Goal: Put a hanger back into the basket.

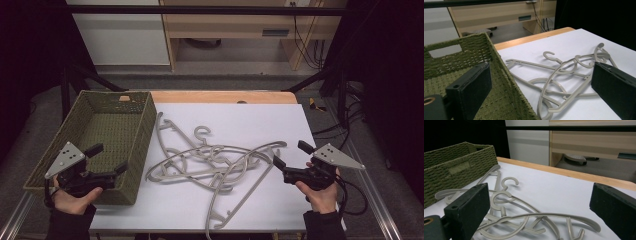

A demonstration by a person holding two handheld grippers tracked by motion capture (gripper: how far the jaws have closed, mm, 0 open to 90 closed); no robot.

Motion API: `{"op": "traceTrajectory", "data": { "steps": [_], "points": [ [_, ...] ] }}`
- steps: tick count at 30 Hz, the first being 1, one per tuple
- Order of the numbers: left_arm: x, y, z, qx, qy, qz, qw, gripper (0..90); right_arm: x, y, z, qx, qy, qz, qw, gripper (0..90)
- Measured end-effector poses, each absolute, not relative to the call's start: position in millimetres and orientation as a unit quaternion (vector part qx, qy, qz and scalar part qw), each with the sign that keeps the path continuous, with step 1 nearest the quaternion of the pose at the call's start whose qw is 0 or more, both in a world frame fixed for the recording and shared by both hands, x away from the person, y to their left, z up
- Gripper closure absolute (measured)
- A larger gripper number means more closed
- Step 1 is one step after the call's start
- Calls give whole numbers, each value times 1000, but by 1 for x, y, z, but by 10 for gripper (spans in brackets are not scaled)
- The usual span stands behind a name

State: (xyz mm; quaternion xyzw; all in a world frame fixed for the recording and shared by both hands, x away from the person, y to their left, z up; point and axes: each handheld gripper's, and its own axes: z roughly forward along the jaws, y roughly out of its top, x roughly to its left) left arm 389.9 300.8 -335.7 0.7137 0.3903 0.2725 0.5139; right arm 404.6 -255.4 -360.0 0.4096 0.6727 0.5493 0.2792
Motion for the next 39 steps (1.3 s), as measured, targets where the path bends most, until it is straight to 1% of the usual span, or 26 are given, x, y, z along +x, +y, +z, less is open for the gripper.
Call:
{"op": "traceTrajectory", "data": {
  "steps": [8,14,17,23,24,26,31,39],
  "points": [
    [386,287,-331,712,382,264,527,36,406,-255,-361,410,673,548,279,34],
    [385,265,-328,728,367,255,520,42,407,-253,-363,409,678,544,278,34],
    [388,243,-331,745,361,239,508,46,406,-251,-361,405,681,543,278,35],
    [399,209,-338,774,351,226,475,53,407,-247,-362,405,684,541,275,35],
    [399,209,-338,774,351,226,475,56,407,-247,-361,405,684,542,273,36],
    [404,191,-343,789,345,210,463,65,406,-246,-361,406,684,541,273,36],
    [410,158,-351,813,328,194,441,77,406,-246,-360,404,684,542,273,43],
    [414,133,-363,831,316,174,423,102,409,-240,-365,402,700,528,264,54]
  ]
}}
